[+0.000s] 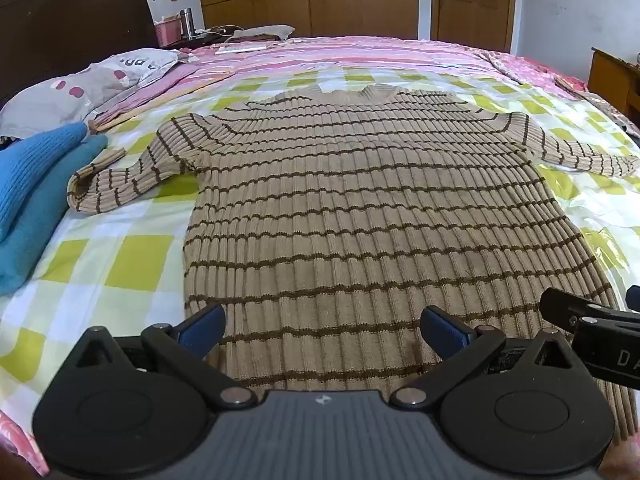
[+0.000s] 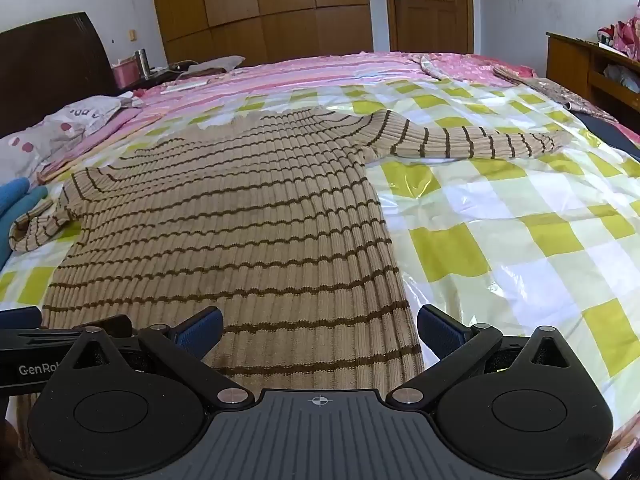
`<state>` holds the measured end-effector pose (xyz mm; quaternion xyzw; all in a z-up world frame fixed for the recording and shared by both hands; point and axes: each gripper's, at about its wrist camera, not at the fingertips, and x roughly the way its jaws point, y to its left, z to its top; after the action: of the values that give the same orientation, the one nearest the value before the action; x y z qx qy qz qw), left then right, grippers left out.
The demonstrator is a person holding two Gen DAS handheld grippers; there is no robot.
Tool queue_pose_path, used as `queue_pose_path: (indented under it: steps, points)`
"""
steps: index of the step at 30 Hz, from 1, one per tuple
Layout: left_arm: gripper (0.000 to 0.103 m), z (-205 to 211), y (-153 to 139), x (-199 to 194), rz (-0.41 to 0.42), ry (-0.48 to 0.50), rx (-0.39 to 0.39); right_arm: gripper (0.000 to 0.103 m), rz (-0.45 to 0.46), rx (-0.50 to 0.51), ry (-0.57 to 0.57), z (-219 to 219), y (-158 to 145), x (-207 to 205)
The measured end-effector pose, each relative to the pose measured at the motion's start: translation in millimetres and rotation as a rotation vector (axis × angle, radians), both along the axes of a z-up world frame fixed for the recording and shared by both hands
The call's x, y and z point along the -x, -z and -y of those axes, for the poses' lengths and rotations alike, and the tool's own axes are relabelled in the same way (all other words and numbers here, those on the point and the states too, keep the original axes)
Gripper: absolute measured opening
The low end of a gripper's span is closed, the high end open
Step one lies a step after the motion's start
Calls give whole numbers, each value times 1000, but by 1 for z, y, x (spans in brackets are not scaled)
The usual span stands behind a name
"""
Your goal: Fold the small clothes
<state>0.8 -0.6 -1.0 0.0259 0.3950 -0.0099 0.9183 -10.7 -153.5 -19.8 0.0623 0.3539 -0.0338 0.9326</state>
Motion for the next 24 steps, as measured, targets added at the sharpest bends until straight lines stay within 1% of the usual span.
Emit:
queue_pose_path:
  steps: [4,5,8,11,15,16,24]
  points:
    - [103,-1,4,-2,-14,-1,0,103,-3,-2,0,-1,0,0]
    - [103,-2,5,-2,-15,-4,10,103,-4,-1,1,-1,1,0]
    - [103,-3,11,-4,-44,-7,20,103,-12,2,1,-2,2,0]
    - [103,-6,20,-6,-78,-8,36,103,-14,5,3,6,4,-3]
    - [103,-5,23,-5,-74,-1,31,103,-19,9,1,9,5,-2]
    - [103,-5,23,-5,-73,-1,32,103,-24,20,5,3,5,-4]
    - [103,-6,27,4,-33,-13,45,103,-34,17,4,5,6,-6]
